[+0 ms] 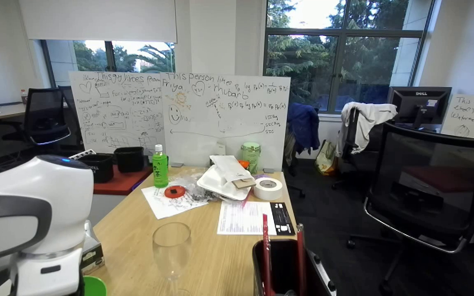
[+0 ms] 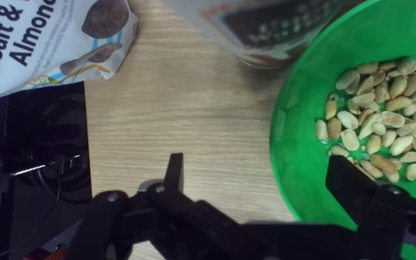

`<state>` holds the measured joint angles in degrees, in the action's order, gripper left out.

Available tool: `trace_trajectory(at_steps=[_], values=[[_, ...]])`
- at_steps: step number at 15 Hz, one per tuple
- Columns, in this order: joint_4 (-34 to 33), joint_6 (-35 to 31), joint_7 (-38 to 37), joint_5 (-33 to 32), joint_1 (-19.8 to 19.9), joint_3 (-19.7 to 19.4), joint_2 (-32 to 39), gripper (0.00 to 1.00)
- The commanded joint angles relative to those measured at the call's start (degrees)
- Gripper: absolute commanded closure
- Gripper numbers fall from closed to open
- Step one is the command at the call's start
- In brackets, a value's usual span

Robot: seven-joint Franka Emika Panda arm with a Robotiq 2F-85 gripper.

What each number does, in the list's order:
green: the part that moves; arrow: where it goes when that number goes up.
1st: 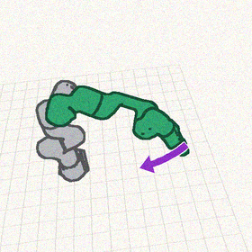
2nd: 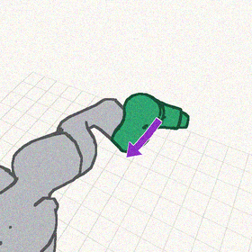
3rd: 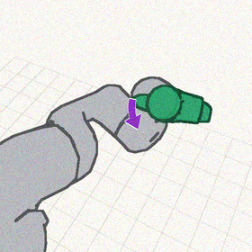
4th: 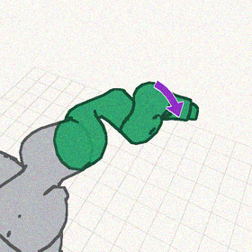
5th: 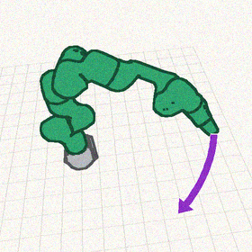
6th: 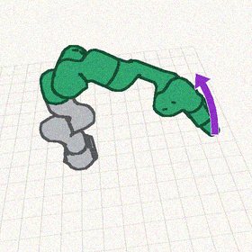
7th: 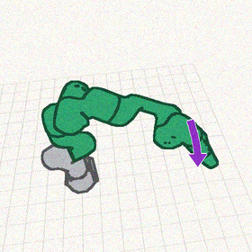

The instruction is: Move the green bowl slightly to the right

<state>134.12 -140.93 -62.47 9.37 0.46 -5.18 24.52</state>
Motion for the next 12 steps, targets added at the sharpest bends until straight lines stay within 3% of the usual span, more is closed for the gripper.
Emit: trace_trajectory(at_steps=[1, 6, 7, 8, 12], values=[[-0.82, -1.22, -0.50, -0.04, -1.30, -1.16, 1.39, 0.00], [-2.31, -1.30, -0.79, 0.09, -1.82, -1.22, 4.15, 0.01], [-2.69, -1.26, -0.69, 0.23, -1.83, -1.22, 4.53, 0.08], [-3.04, -1.16, -0.51, 0.39, -1.79, -1.18, 4.94, 0.26], [-3.73, -1.13, -0.14, 0.83, -1.51, -1.24, 4.98, 0.54]])
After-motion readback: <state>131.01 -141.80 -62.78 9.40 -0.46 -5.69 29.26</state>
